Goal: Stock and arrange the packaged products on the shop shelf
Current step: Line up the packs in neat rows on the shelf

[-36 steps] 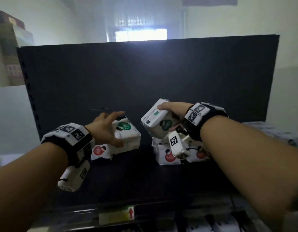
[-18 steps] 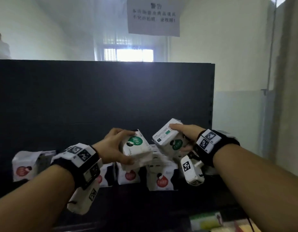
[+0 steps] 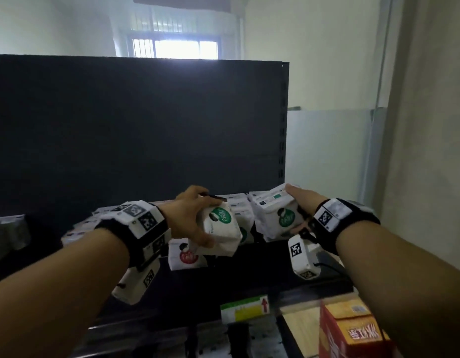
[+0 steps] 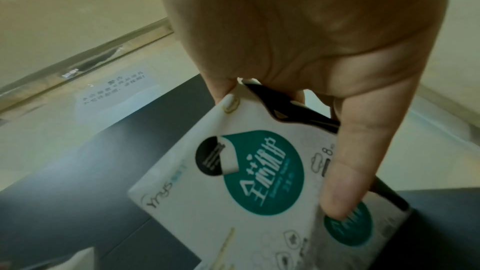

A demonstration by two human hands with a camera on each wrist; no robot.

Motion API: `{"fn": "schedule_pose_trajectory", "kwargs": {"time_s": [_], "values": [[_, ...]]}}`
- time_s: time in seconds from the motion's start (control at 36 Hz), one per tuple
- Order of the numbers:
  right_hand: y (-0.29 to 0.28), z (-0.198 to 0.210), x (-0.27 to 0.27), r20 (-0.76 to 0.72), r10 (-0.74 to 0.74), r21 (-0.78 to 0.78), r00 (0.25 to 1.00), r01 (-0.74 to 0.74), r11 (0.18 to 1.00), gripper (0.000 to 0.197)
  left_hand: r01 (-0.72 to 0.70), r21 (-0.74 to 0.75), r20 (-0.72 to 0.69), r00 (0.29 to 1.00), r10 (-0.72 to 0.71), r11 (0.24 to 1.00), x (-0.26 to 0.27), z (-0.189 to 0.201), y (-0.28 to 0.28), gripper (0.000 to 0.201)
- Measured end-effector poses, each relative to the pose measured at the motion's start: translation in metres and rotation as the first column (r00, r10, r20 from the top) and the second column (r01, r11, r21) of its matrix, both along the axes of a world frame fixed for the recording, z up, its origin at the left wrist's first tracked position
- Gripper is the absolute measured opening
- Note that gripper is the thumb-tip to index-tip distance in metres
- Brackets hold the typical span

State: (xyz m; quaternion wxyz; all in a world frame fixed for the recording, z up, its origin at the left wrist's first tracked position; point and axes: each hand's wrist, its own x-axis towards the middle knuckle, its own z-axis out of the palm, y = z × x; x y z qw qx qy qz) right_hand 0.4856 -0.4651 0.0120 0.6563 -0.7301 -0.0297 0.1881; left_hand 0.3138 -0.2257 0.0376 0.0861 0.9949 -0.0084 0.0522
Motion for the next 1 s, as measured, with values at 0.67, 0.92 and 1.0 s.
{"fn": "schedule_pose_trajectory", "kwargs": {"time_s": [0.67, 0.92, 1.0], "values": [[-0.050, -0.046, 0.041, 0.050, 0.236, -0.231, 0.970, -0.219, 0.948, 0.064, 0.091, 0.434, -0.355, 0.931, 0.078, 0.896, 0.068, -0.015, -0.131, 0.082], [-0.059, -0.035, 0.046, 0.191, 0.466, -0.703, 0.864, -0.210, 0.679, 0.057, -0.122, 0.168, -0.224, 0.962, 0.159, 0.978, 0.058, -0.018, -0.124, 0.057], [-0.062, -0.031, 0.046, 0.250, 0.524, -0.790, 0.814, -0.142, 0.597, 0.059, -0.229, 0.128, -0.140, 0.959, 0.246, 0.965, 0.057, -0.013, -0.119, 0.045]]}}
